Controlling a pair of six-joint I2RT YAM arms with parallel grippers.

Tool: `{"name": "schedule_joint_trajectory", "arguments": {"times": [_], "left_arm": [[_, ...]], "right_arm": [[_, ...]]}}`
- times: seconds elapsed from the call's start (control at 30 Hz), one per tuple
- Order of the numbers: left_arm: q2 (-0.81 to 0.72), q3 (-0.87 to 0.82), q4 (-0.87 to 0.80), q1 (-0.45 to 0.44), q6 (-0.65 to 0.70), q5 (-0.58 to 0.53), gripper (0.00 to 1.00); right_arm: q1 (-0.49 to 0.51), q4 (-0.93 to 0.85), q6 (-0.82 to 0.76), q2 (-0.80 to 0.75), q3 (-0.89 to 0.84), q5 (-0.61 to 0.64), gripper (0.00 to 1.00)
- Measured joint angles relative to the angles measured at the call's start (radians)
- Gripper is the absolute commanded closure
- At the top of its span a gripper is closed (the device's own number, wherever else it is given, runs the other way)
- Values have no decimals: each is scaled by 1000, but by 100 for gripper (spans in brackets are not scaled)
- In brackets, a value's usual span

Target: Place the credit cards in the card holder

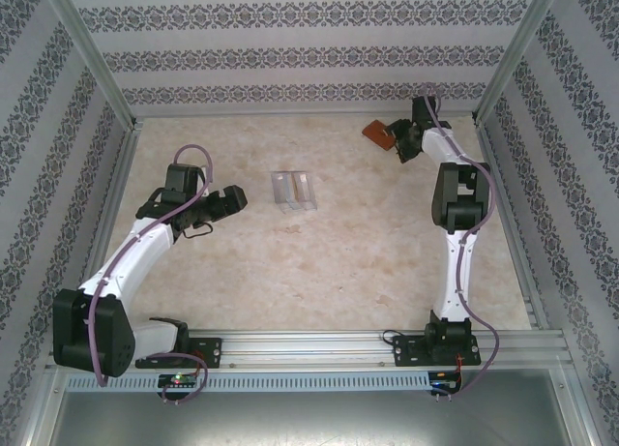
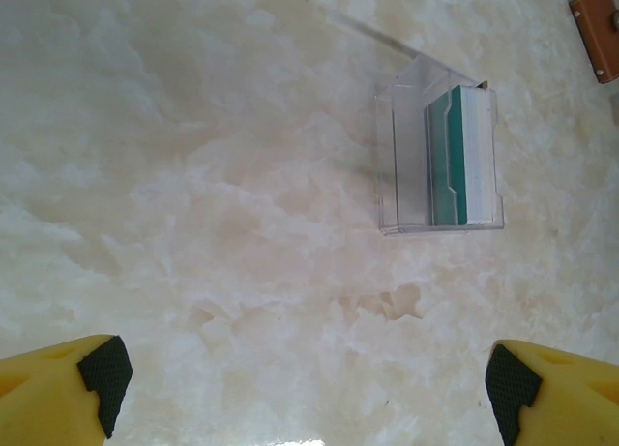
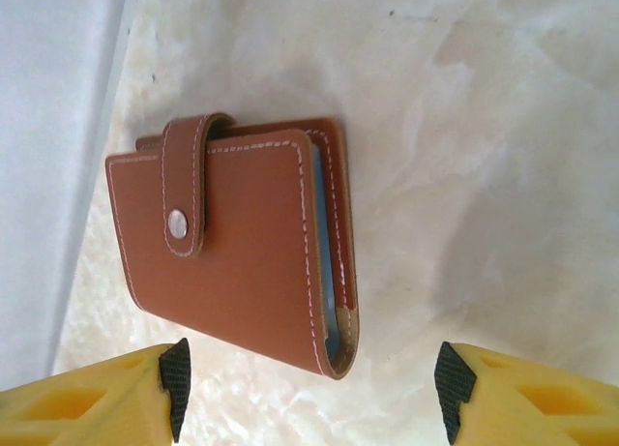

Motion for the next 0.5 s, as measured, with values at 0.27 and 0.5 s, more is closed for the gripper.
{"name": "schedule_joint_trajectory", "arguments": {"times": [0.27, 0.5], "left_arm": [[26, 0, 1, 0, 0, 4, 4], [46, 9, 1, 0, 0, 4, 3]], "right_arm": [[3, 92, 133, 5, 0, -16, 47], [9, 135, 182, 32, 26, -23, 41]]}}
